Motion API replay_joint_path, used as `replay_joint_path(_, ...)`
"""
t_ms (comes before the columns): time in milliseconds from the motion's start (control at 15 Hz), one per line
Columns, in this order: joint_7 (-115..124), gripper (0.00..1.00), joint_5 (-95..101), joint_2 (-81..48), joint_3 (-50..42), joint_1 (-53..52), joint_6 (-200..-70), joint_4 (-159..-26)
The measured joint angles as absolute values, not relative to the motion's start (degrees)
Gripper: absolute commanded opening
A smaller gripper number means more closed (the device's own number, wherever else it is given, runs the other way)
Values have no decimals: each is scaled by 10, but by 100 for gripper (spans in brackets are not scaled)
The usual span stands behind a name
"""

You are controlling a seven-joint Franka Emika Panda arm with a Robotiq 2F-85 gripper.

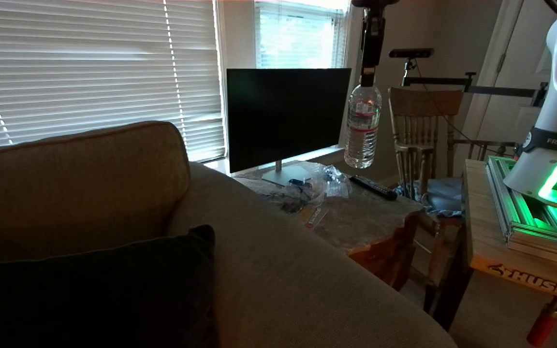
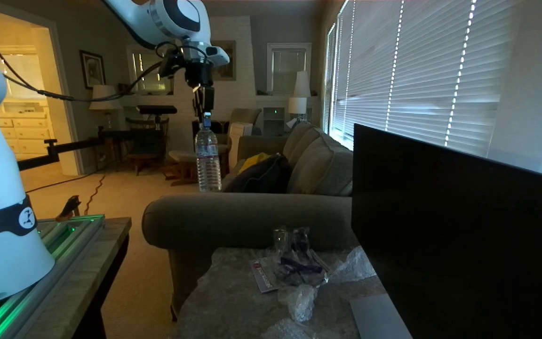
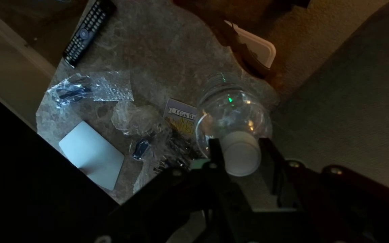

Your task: Put the water bottle on the armrest of the couch

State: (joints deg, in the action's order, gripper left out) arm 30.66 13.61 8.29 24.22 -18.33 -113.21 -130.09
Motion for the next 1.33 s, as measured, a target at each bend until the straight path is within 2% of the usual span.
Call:
replay_joint_path(133, 307, 31, 136, 80, 242, -183, -1132, -1301)
replay_joint_path(200, 307, 8, 136, 80, 242, -183, -1132, -1301)
replay_joint_path(1333, 315, 8, 113, -9, 255, -233, -1284, -1281)
